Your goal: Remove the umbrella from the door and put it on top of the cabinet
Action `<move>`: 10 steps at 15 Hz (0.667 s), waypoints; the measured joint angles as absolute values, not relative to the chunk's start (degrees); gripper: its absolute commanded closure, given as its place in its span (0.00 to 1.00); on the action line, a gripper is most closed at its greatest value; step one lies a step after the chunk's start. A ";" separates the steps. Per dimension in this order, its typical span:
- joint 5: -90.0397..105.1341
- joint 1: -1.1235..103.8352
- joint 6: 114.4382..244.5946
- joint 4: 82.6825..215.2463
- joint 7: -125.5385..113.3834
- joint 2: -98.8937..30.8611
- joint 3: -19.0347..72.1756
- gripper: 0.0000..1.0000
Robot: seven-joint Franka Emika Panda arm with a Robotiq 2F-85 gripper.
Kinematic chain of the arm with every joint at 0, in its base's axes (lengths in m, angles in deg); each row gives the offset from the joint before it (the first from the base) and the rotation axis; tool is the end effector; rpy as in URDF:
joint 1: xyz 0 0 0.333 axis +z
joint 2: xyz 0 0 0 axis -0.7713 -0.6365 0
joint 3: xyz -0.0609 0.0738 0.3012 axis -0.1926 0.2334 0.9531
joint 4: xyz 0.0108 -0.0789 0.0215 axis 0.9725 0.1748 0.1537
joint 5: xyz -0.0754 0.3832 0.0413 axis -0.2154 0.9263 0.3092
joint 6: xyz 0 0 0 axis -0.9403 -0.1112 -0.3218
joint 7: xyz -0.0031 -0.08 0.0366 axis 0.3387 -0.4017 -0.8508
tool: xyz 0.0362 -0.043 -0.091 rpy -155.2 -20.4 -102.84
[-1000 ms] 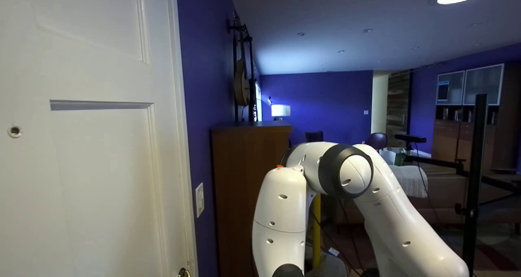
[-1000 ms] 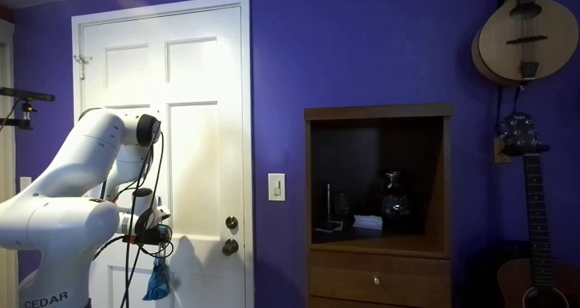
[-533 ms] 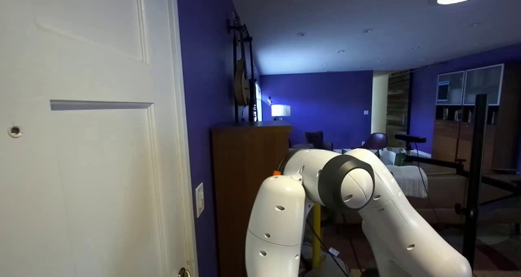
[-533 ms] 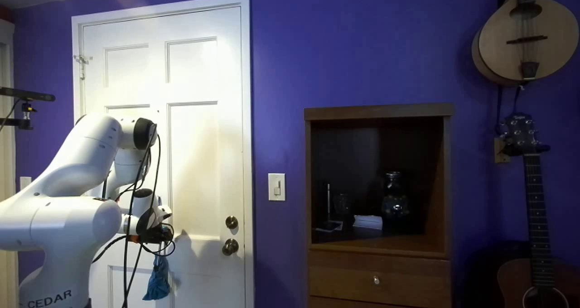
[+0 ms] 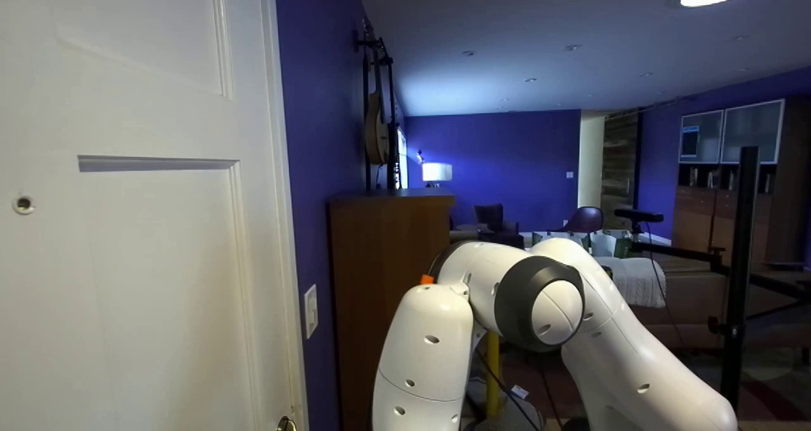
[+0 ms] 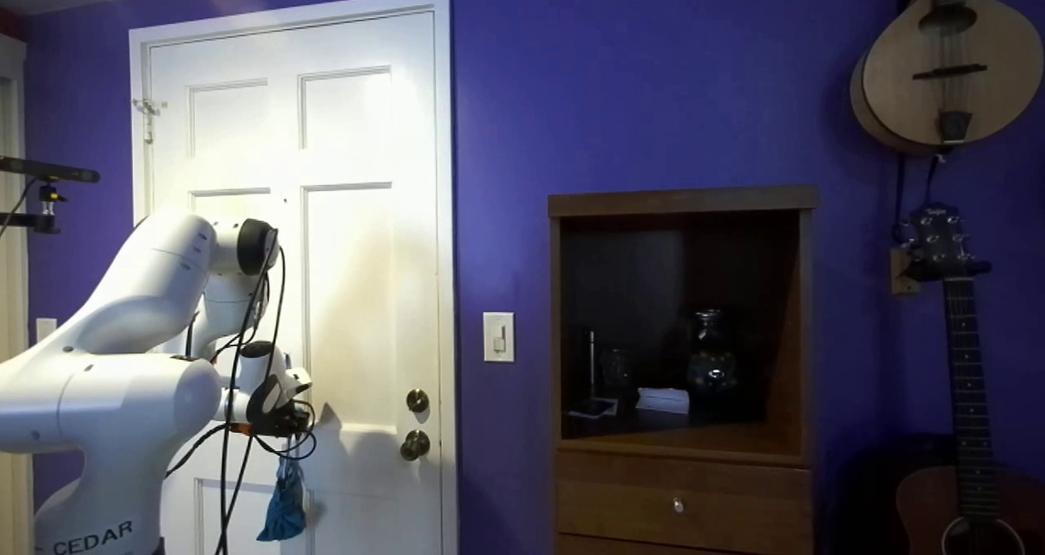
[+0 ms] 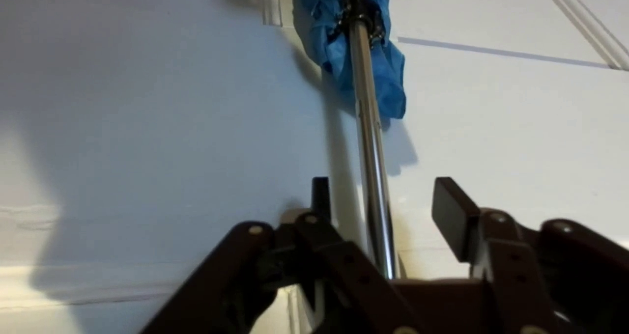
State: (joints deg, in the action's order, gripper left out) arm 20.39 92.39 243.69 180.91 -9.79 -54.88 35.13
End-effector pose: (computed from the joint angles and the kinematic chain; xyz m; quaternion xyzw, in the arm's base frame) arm 0.4209 0.4123 0.1633 -0.9089 -0.2719 -0.2807 0.1451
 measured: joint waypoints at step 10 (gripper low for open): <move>23.83 97.77 245.58 180.40 -9.84 -55.19 29.82 0.96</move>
State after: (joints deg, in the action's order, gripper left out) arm 23.83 97.77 245.58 180.40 -9.84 -55.19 29.82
